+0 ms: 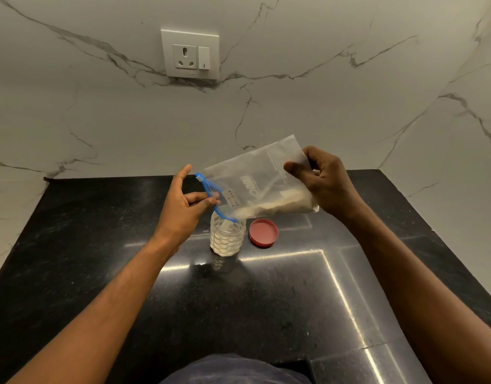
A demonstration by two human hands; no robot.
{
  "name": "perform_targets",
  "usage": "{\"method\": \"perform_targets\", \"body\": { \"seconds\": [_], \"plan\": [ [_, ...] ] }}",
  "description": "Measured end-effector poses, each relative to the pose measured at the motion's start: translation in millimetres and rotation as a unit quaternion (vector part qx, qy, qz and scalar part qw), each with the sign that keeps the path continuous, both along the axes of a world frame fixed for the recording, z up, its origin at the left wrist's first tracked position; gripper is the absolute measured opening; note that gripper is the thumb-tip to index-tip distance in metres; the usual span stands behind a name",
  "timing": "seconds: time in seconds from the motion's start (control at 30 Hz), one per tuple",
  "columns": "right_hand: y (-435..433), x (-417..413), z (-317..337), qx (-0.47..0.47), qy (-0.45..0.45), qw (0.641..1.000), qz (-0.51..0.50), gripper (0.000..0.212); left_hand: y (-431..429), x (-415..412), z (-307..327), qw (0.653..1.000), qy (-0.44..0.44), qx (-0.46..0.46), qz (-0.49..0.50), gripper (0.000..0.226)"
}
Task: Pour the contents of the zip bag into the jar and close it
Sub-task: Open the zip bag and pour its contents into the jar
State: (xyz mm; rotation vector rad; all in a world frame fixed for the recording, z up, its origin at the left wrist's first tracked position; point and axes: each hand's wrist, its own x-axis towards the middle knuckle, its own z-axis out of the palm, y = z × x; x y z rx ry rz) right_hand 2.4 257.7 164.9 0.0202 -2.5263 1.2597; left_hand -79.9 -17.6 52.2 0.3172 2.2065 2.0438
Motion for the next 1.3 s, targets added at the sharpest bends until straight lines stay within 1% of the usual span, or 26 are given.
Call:
{"method": "perform_targets", "body": {
  "seconds": [0.1,0.3,0.4,0.5,0.67,0.97,1.13,1.23,1.3],
  "plan": [
    [0.6,-0.9,0.4,0.001,-0.009,1.000,0.002,0.019,-1.9,-1.5,-1.9,1.000,0.001,-0.002,-0.004,0.093],
    [-1.6,0.1,-2.5,-0.017,0.005,1.000,-0.005,0.017,-1.2,0.0,-2.6,1.000,0.002,-0.004,-0.007,0.090],
    [-7.2,-0.5,-5.3,-0.039,-0.005,0.999,-0.003,0.023,0.4,1.5,-3.1,1.000,0.001,-0.003,-0.006,0.085],
    [-7.4,-0.9,-5.4,-0.058,0.007,0.998,-0.007,0.032,0.4,1.4,-1.0,1.000,0.001,0.007,-0.001,0.082],
    [-9.5,3.0,-5.8,-0.058,0.009,0.998,-0.004,0.029,-1.5,3.0,1.1,1.000,-0.006,0.016,0.007,0.080],
    [-16.3,4.6,-4.9,-0.078,-0.023,0.997,0.019,0.029,4.8,6.6,4.4,0.999,0.001,0.037,0.025,0.074],
    [-16.4,3.8,-5.4,-0.089,-0.022,0.996,0.015,0.030,2.4,6.2,1.9,0.999,0.002,0.027,0.031,0.072],
    [-19.8,3.9,-6.8,-0.069,-0.031,0.997,0.030,0.024,1.8,6.3,-0.9,0.999,0.000,0.023,0.027,0.071],
    [-21.1,3.8,-9.6,-0.050,-0.025,0.998,0.022,0.024,1.9,6.4,-1.7,0.999,-0.001,0.024,0.027,0.069]
  ]
}}
